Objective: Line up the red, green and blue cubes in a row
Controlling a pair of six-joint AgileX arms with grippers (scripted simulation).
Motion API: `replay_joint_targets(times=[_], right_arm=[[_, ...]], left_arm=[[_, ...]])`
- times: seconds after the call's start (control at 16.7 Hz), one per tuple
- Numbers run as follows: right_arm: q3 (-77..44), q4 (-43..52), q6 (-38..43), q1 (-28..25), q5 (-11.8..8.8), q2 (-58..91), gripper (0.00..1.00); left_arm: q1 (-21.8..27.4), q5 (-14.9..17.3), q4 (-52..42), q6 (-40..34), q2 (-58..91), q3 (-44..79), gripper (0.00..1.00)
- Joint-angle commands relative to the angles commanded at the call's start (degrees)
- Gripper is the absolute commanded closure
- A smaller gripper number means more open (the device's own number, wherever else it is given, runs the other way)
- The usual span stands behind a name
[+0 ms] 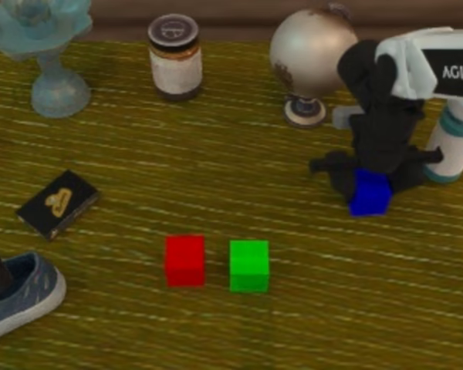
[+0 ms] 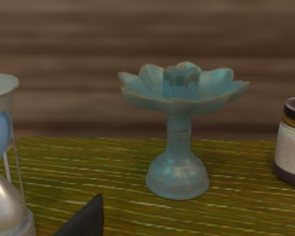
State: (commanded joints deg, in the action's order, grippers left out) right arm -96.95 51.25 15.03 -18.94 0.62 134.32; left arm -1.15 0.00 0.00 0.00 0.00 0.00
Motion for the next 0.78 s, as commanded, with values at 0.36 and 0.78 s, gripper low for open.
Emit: replay_joint_targets(times=[0.36,0.78], right_arm=[[-6.24,10.48,-0.13,-0.47,-0.05,-3.66,1.00],[-7.57,12.61,0.10,-0.35,-0.08,-4.84,1.00]], left_arm=[[0.00,0.00,0.00,0.00,0.00,0.00,0.00],[0.00,0.00,0.00,0.00,0.00,0.00,0.00]])
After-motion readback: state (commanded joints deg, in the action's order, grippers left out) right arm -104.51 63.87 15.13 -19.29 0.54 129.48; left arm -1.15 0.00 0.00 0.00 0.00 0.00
